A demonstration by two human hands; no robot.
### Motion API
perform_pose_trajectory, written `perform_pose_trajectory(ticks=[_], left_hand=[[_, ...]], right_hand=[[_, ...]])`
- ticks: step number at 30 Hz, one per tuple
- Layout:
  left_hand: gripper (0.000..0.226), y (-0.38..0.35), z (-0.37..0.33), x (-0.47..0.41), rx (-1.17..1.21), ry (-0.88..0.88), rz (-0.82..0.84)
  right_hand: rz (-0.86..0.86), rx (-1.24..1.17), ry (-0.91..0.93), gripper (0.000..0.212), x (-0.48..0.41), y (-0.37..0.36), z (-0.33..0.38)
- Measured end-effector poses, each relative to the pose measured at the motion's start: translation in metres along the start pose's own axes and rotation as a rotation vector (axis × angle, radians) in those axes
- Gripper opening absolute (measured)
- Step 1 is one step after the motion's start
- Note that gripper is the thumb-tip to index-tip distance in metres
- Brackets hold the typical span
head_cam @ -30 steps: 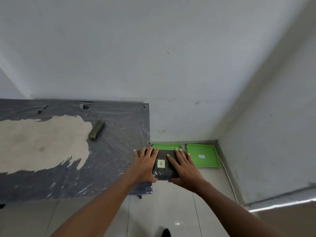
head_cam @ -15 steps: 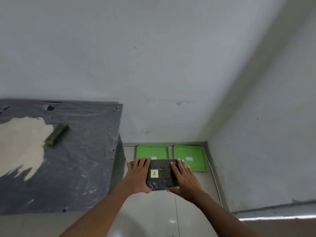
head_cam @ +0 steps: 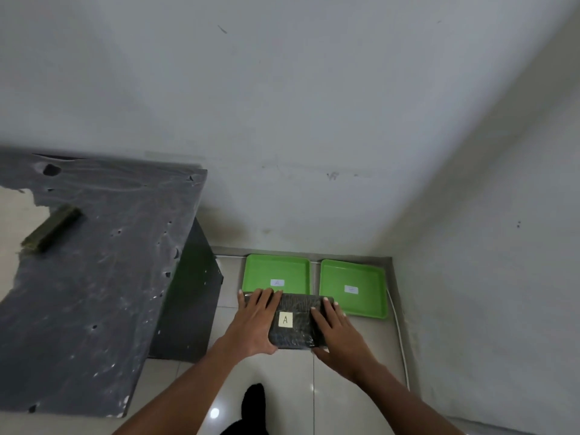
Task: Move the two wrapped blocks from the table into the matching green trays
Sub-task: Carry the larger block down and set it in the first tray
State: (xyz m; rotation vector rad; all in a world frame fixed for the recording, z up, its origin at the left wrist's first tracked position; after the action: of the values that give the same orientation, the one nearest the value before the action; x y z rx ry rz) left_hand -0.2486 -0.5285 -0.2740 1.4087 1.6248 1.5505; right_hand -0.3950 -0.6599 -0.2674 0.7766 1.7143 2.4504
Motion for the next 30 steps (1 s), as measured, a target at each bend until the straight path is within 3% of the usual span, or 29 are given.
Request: perform_pose_trajectory(ticks=[12, 18, 30], left_hand=[[0.119, -0.212, 0.096, -0.159, 0.032, -0.027, -0.130], [0.121, -0.308, 0.139, -0.224, -0.001, 0.091, -0.201], [0.124, -0.349, 0.177, -0.265, -0.069, 0.075, -0.162]], right_hand=[[-0.087, 0.046, 0.010, 0.083, -0.185, -0.205, -0.098], [-0.190, 0.048, -0.017, 0.077, -0.267, -0.289, -0.140], [-0.202, -0.049, -0.068, 0.072, -0.308, -0.339, -0.155]])
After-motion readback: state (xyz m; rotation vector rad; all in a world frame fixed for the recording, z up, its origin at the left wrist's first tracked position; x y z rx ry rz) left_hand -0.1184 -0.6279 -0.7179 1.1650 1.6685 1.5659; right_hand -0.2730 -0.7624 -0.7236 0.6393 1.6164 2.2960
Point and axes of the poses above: each hand's wrist, its own x-axis away from the middle knuckle, its own y-axis out of the back of the hand, z = x × y, the point moved 6 cm from there along -x, towards the middle knuckle, and after that the axes turned 5 degrees about -y, right-handed, at the moved point
